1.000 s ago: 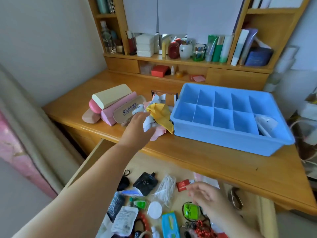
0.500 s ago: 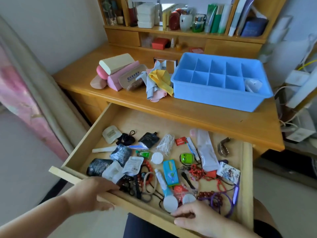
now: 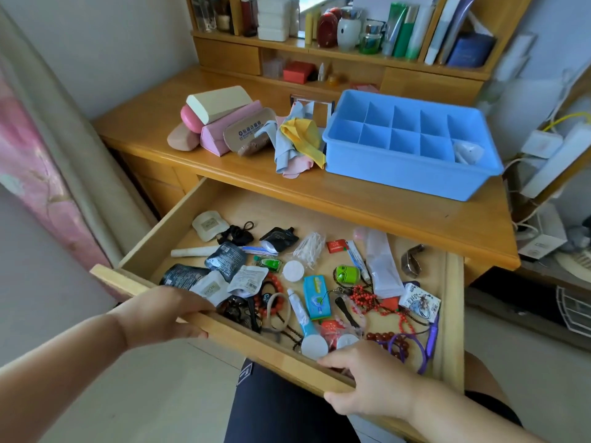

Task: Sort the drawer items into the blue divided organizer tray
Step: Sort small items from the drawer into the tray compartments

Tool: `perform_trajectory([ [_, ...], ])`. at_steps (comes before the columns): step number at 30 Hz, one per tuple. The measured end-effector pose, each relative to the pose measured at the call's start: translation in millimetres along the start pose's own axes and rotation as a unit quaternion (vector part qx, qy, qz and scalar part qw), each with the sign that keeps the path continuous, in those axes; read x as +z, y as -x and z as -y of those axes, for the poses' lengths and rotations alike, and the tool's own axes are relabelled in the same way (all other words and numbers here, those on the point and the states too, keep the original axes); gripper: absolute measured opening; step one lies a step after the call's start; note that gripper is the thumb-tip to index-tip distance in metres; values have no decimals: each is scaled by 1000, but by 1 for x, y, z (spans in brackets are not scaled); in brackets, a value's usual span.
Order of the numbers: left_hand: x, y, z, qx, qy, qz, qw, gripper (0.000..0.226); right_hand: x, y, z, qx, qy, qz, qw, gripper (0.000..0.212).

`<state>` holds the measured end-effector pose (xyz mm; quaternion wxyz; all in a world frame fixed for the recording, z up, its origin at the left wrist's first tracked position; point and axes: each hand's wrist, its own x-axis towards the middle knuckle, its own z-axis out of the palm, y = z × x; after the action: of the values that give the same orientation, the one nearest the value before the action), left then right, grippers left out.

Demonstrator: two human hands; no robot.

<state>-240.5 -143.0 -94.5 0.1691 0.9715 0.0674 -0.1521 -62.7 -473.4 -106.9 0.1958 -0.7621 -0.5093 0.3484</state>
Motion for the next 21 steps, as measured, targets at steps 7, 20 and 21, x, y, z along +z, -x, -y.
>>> perform_trajectory([
  [7,-21,-70,1,11,-17,-6,1000,51,-53,-25,-36,55,-57,-17,997,50],
  [20,1,-77,-51,29,-12,-17,999,47,-54,-11,-63,125,-208,94,965,59],
  [21,2,-70,-52,27,-8,-9,1000,47,-50,-9,-60,120,-211,98,965,59],
])
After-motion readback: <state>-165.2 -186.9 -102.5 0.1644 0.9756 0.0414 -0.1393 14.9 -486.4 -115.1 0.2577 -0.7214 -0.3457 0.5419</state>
